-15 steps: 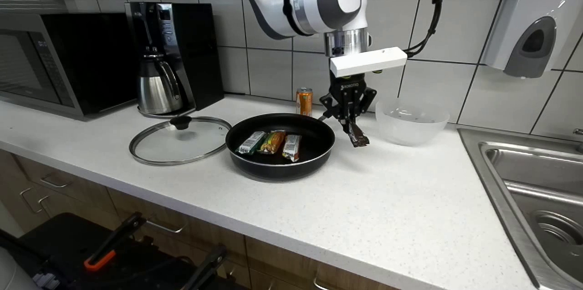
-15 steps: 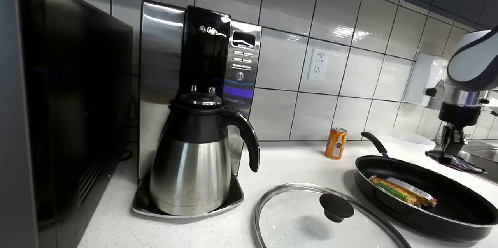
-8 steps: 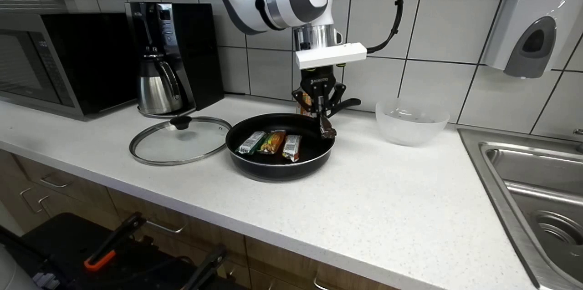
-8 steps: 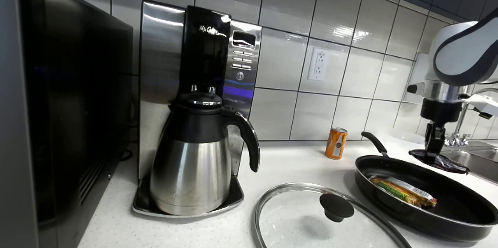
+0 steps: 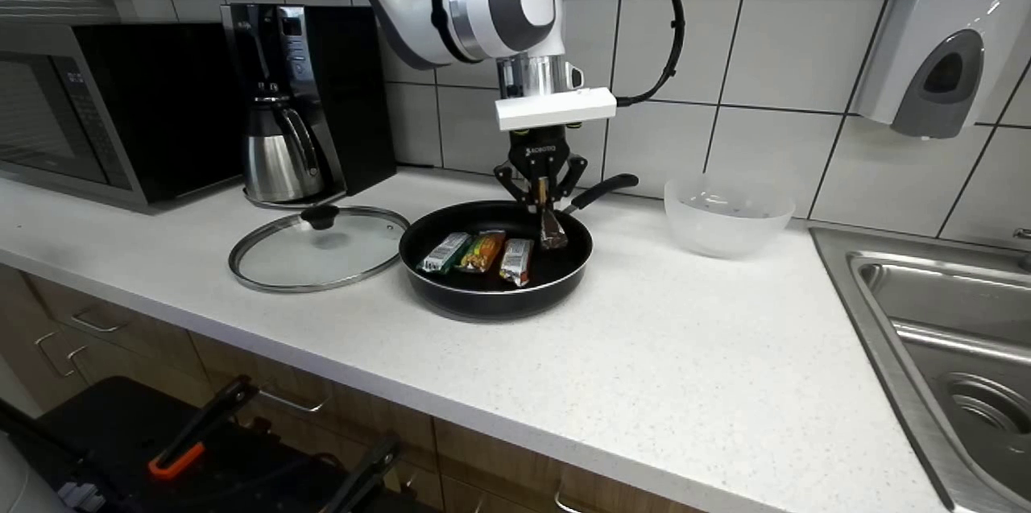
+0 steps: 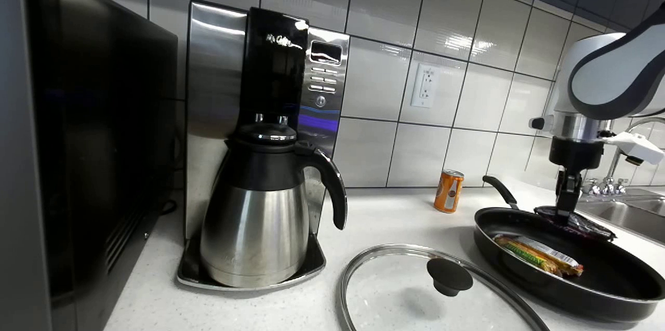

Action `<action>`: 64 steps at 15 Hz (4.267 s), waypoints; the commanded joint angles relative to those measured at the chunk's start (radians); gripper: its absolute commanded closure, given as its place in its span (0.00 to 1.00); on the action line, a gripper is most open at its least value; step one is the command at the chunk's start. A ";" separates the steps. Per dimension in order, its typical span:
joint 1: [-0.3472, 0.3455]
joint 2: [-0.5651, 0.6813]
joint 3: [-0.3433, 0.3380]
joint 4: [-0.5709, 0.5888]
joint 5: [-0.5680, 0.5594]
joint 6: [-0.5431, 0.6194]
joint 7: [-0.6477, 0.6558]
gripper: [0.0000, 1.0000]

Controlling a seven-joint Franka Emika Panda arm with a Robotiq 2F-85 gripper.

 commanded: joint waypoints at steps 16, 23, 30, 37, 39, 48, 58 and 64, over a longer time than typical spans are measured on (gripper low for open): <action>-0.026 0.131 0.010 0.022 -0.023 0.138 0.159 0.97; -0.038 0.057 0.028 -0.014 0.003 0.107 0.146 0.27; -0.021 -0.014 0.044 -0.028 0.011 0.073 0.147 0.00; 0.017 -0.047 0.083 -0.041 0.014 0.043 0.179 0.00; 0.035 -0.052 0.091 -0.045 0.010 0.035 0.212 0.00; 0.092 -0.025 0.114 -0.025 0.002 0.010 0.292 0.00; 0.080 -0.039 0.130 -0.045 0.045 0.058 0.259 0.00; 0.093 -0.057 0.145 -0.055 0.076 0.080 0.271 0.00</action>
